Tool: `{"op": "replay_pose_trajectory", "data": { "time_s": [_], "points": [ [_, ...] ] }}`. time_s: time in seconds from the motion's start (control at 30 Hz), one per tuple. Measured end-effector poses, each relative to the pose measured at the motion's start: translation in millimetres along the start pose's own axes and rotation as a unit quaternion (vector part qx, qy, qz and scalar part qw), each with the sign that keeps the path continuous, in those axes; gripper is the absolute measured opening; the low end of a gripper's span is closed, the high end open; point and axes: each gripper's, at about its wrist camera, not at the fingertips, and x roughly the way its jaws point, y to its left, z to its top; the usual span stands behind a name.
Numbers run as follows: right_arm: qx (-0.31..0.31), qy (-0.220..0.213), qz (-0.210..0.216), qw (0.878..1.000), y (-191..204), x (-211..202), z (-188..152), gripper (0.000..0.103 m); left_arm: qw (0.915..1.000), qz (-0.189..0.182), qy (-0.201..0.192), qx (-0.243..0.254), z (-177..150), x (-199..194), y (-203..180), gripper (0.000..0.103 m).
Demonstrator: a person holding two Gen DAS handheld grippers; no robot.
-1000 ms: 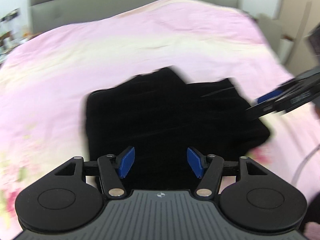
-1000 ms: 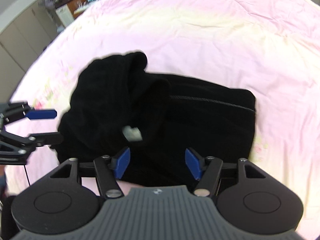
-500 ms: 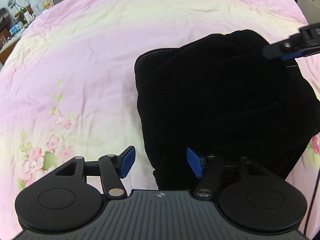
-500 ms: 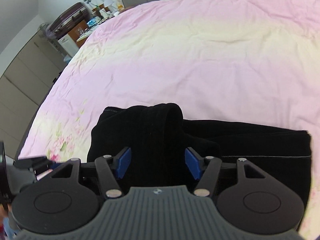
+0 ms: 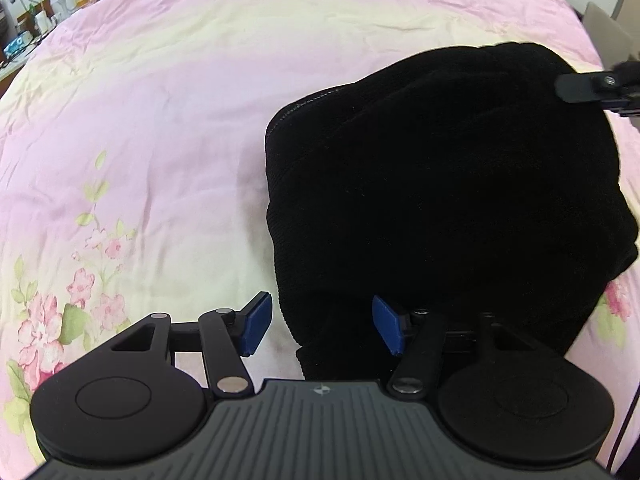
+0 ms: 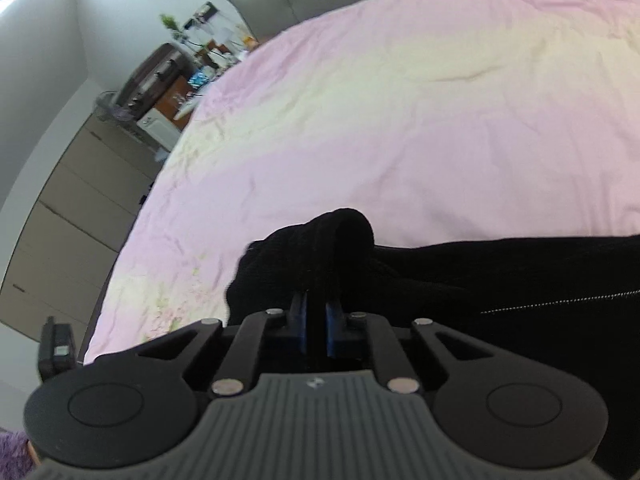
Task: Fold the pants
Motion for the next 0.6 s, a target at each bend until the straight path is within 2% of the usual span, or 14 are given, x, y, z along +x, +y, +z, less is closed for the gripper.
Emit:
{"op": "replay_pose_trajectory", "data": {
  "time_s": [0.13, 0.23, 0.33, 0.43, 0.5, 0.6],
  "points": [
    [0.008, -0.005, -0.034, 0.999, 2, -27, -15, 0.002, 0.9996, -0.012, -0.024, -0.011, 5, -18, -4, 0.069],
    [0.051, -0.004, -0.077, 0.996, -24, -27, -31, 0.002, 0.9991, -0.015, -0.036, -0.017, 9, -24, -11, 0.069],
    [0.079, 0.002, -0.100, 0.992, -50, -24, -48, 0.001, 0.9988, -0.014, -0.040, -0.024, 11, -23, -17, 0.069],
    [0.074, 0.004, -0.117, 0.990, -63, -13, -60, 0.002, 0.9991, -0.013, -0.020, -0.035, 12, -8, -22, 0.067],
    [0.075, 0.007, -0.117, 0.990, -68, -4, -62, 0.004, 0.9995, 0.007, -0.003, -0.030, 11, 7, -26, 0.065],
    [0.084, 0.011, -0.114, 0.990, -70, 7, -57, 0.012, 0.9990, 0.028, 0.013, -0.032, 9, 18, -32, 0.064]
  ]
}}
